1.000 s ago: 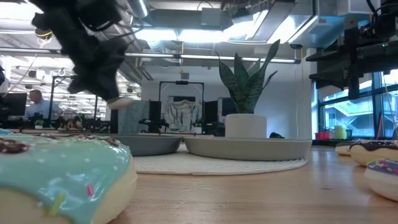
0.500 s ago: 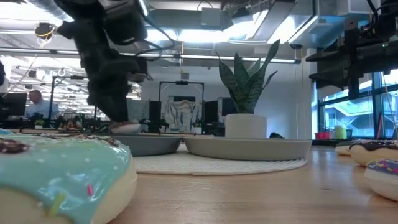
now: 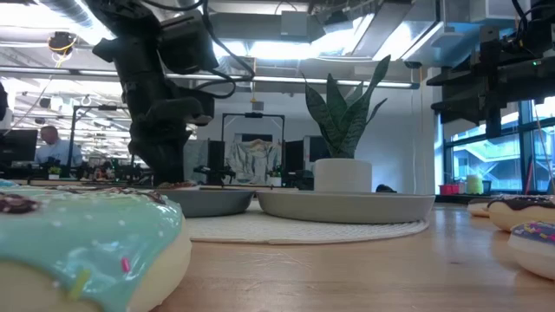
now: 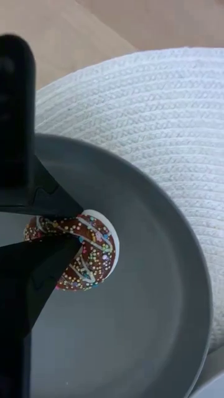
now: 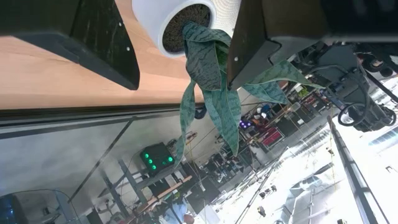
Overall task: Pick & Place donuts
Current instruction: Put the small brown doughnut on the dark gray plate
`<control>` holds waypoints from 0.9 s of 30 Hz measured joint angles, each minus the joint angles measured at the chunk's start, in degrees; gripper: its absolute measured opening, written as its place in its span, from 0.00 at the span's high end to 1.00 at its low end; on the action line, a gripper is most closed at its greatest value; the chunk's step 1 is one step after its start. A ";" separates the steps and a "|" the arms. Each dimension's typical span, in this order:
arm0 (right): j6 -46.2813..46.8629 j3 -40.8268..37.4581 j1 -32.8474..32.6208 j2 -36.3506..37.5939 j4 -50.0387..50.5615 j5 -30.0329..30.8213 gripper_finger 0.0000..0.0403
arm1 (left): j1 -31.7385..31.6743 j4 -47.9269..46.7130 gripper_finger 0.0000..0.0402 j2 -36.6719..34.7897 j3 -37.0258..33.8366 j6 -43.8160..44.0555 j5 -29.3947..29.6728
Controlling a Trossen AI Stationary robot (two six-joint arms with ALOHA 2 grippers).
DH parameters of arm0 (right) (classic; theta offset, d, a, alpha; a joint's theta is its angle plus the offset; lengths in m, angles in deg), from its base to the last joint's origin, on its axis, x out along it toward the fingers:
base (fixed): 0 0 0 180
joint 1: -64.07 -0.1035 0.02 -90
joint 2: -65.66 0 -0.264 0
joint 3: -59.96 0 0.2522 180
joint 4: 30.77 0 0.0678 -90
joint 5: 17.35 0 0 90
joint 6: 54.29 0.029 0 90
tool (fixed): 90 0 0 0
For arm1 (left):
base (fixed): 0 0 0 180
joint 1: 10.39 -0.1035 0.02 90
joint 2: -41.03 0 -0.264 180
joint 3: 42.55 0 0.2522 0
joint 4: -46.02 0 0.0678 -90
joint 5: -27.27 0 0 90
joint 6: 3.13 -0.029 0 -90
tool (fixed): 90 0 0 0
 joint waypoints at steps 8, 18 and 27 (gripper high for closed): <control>-0.05 0.00 -0.02 0.00 0.02 -0.01 0.39 | -1.47 -0.01 0.82 0.00 0.00 1.10 -0.11; -0.07 0.00 0.00 0.00 0.02 -0.02 0.39 | -2.27 -0.93 0.66 0.00 0.00 2.58 -1.32; -0.11 0.00 -0.01 0.00 0.02 -0.04 0.39 | -3.76 -4.09 0.57 0.00 0.00 2.58 -5.59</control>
